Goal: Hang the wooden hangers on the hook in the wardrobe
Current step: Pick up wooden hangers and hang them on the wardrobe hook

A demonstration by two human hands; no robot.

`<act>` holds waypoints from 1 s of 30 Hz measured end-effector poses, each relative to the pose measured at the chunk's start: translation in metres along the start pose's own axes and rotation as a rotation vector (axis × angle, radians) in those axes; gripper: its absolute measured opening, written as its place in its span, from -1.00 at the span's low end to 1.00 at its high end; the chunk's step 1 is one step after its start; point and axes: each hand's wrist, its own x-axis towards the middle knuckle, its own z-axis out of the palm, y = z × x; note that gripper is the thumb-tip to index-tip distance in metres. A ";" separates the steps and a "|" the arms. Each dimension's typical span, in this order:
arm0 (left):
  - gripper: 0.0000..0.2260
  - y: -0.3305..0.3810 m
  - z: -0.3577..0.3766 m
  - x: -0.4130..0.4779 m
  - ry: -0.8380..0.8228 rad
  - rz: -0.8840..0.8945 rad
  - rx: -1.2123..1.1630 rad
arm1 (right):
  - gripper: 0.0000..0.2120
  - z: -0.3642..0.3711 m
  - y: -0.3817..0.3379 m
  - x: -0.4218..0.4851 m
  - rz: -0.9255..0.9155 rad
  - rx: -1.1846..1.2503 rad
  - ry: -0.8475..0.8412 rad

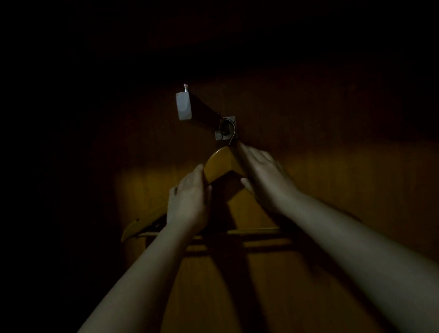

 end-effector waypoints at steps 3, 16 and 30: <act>-0.49 0.007 -0.003 -0.005 -0.004 -0.032 0.054 | -0.35 -0.003 -0.004 -0.005 0.005 -0.013 -0.008; -0.41 0.017 -0.014 -0.138 -0.172 0.288 0.011 | -0.56 0.010 -0.015 -0.135 0.068 0.101 -0.037; -0.56 -0.022 0.067 -0.323 -0.743 0.291 -0.110 | -0.67 0.077 -0.031 -0.362 0.388 0.138 -0.488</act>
